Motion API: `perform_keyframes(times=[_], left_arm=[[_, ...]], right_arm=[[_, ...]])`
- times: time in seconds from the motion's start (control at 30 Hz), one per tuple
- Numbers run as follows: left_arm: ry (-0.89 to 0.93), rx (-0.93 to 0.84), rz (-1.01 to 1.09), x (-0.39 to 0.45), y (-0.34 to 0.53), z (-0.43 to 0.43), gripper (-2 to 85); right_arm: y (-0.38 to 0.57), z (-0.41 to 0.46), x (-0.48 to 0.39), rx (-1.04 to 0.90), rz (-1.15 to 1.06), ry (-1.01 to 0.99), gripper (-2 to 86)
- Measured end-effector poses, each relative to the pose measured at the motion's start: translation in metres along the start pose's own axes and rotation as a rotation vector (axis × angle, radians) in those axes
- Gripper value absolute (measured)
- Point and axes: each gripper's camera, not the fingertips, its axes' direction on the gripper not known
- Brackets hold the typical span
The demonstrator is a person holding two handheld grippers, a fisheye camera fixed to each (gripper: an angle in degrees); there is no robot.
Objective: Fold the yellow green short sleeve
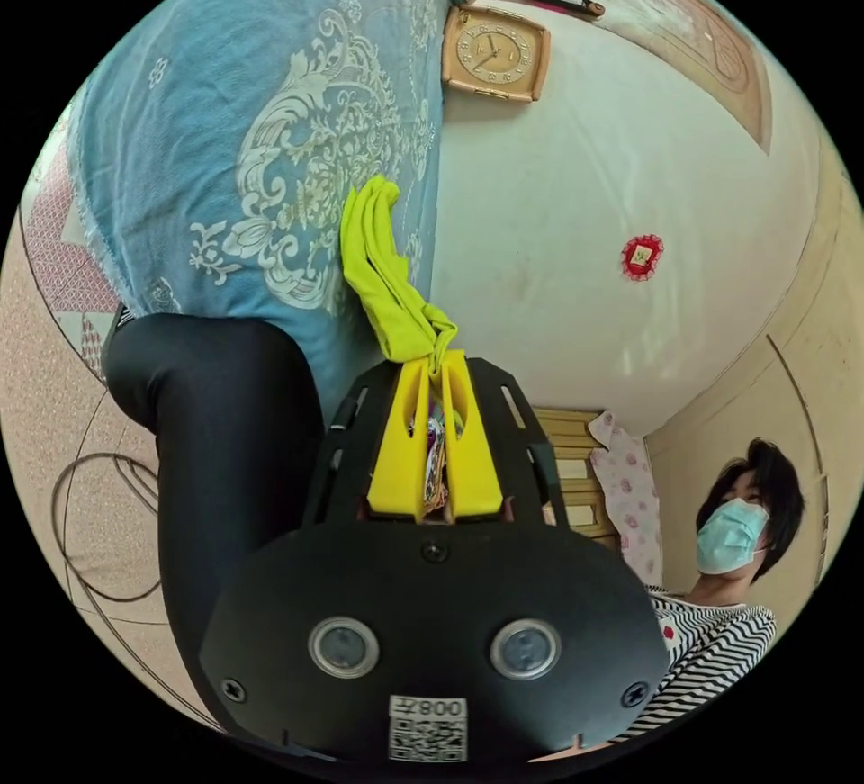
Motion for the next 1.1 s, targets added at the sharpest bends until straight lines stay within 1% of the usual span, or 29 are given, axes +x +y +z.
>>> perform_keyframes(times=[0.3,0.6,0.9,1.1], left_arm=[[0.028,-0.113,0.130,0.067,0.016,0.078,3.1],[0.082,-0.212,0.213,0.127,0.050,0.188,3.1],[0.129,-0.344,0.260,0.179,0.093,0.334,3.0],[0.126,-0.454,0.267,0.208,0.124,0.463,3.0]], right_arm=[[0.036,-0.080,-0.001,0.050,-0.055,0.020,2.2],[0.086,-0.174,-0.007,0.125,-0.156,-0.006,2.1],[0.145,-0.284,-0.002,0.220,-0.236,-0.020,1.9],[0.183,-0.372,0.009,0.308,-0.273,-0.020,2.0]])
